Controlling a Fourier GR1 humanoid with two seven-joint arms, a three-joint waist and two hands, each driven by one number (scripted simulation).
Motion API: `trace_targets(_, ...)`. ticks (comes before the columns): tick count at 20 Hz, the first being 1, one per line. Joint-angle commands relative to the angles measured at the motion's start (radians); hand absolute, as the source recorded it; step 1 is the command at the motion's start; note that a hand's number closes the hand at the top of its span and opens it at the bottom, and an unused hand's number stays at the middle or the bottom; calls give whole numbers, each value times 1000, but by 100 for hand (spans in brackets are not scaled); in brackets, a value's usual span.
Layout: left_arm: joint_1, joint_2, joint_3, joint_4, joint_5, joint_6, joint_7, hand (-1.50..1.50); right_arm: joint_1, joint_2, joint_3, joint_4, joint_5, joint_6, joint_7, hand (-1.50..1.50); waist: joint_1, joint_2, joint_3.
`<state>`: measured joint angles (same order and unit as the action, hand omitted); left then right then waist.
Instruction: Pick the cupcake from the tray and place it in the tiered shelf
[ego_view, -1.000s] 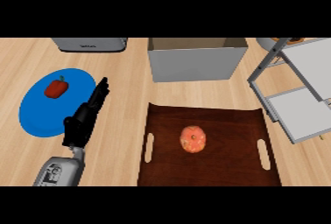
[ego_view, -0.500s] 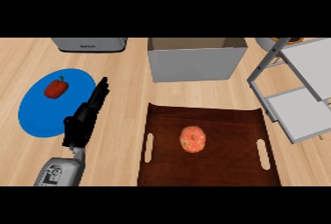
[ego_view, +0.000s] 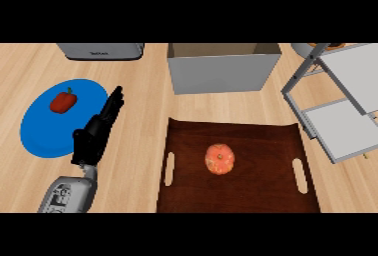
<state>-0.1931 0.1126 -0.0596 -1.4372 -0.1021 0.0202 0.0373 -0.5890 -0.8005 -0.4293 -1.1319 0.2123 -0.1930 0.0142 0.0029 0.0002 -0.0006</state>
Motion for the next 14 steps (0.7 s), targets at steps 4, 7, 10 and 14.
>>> trace_targets(4,-13,-5,0,34,-15,-11,-15,0,-107,-39,-18,54,-105,129,36,-150,5,2,0)
trace_targets(7,68,0,9,-25,-12,-6,-42,0,15,-20,-61,-126,-167,159,96,-150,-6,-3,0)
trace_targets(10,-6,-14,2,-18,-28,7,30,0,-59,11,-72,-96,-185,93,140,-150,-1,-1,0)
trace_targets(14,29,-6,9,-26,-10,-11,-10,0,-99,-50,-238,-21,-317,106,154,-150,-1,-2,1)
